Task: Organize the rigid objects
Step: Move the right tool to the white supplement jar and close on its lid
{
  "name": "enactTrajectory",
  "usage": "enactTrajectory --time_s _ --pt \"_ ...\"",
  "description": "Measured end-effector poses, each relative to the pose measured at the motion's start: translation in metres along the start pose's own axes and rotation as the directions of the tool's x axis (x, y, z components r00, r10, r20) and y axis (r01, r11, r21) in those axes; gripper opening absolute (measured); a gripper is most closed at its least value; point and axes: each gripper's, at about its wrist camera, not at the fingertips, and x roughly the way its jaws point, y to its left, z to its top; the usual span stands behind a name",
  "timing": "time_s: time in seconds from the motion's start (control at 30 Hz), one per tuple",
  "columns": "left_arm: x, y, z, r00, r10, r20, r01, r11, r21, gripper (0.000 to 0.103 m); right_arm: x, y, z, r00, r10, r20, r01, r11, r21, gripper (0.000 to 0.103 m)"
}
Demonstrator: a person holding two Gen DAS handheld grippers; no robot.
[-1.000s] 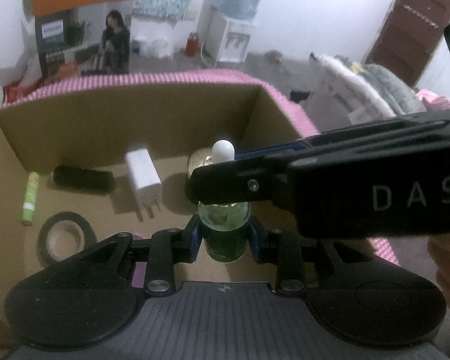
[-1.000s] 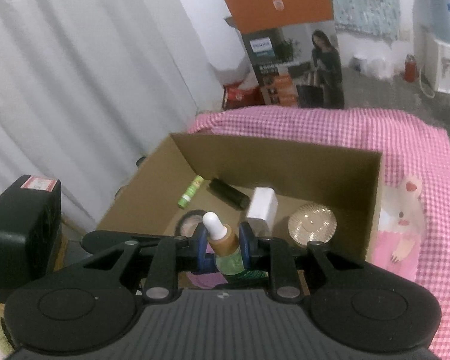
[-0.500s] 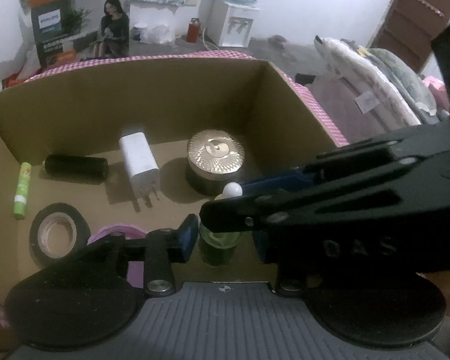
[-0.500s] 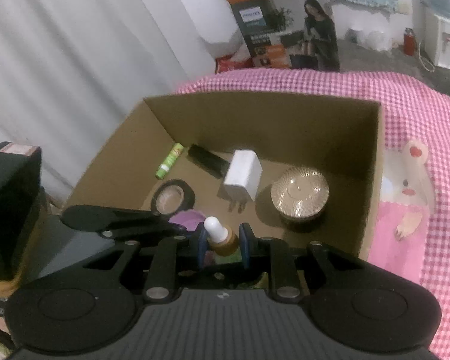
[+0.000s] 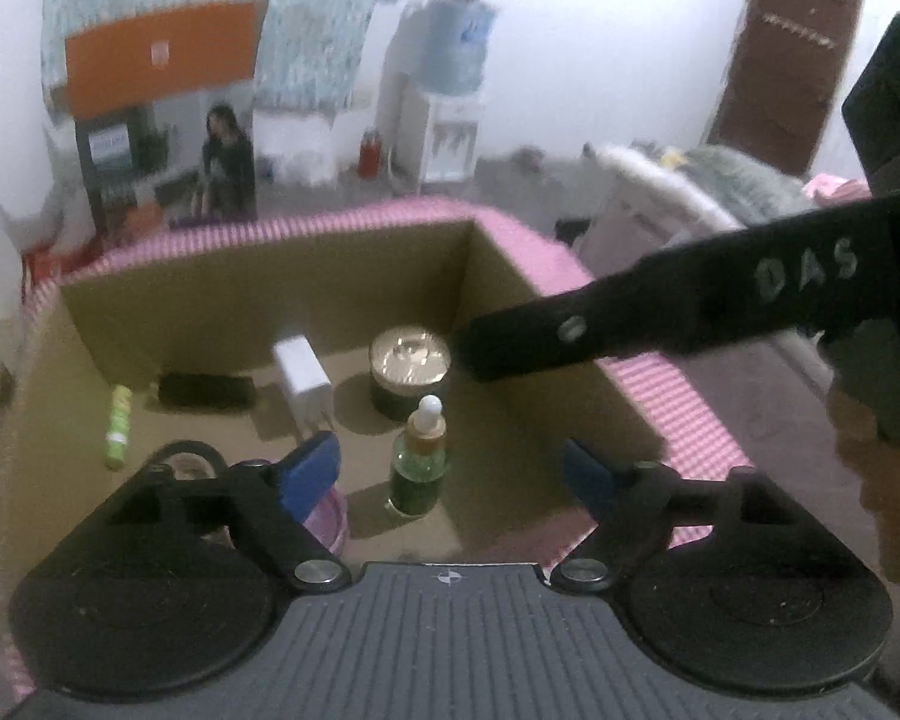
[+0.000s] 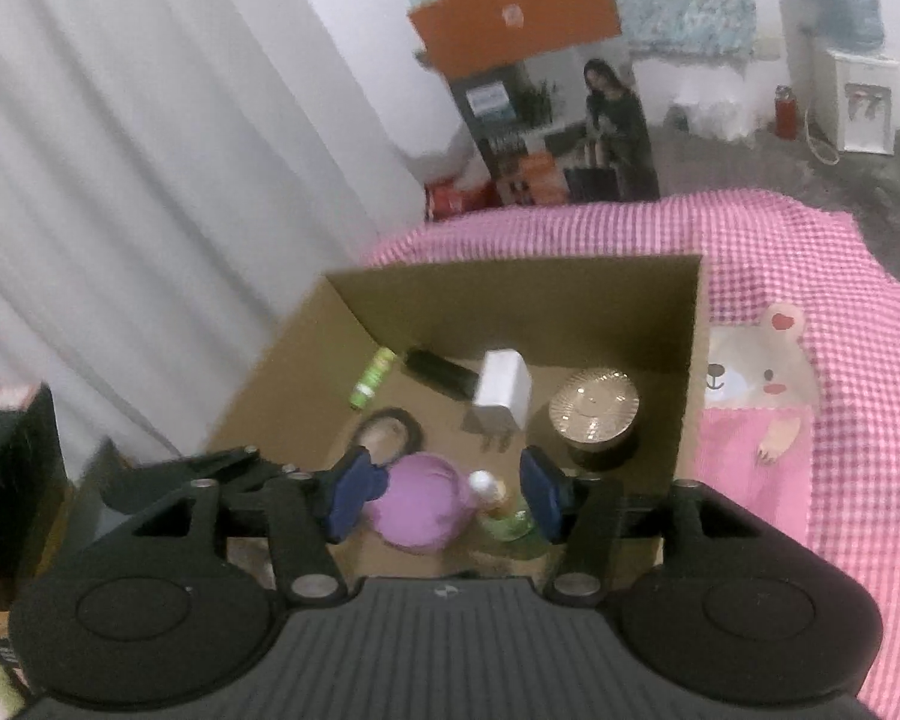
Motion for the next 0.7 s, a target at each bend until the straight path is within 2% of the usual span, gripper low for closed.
enactTrajectory --time_s 0.13,0.3,0.5,0.7 --pt "-0.045 -0.002 -0.017 0.997 0.005 0.078 -0.008 0.999 0.036 0.098 -0.037 0.016 -0.016 0.996 0.052 0.079 -0.055 0.998 0.03 0.063" --pt "-0.085 0.017 -0.045 0.99 0.076 0.122 -0.079 0.997 0.022 0.099 -0.049 0.036 -0.041 0.985 0.13 0.114 -0.137 0.989 0.056 0.067" --pt "-0.099 0.042 -0.069 0.972 0.187 0.145 -0.183 0.982 -0.043 0.099 -0.018 0.059 -0.062 0.978 0.202 0.043 -0.205 0.974 0.095 0.067" --pt "-0.077 0.064 -0.088 0.956 0.274 0.105 -0.266 0.96 -0.084 0.099 0.035 0.08 -0.07 0.981 0.189 -0.052 -0.182 0.977 0.11 0.067"
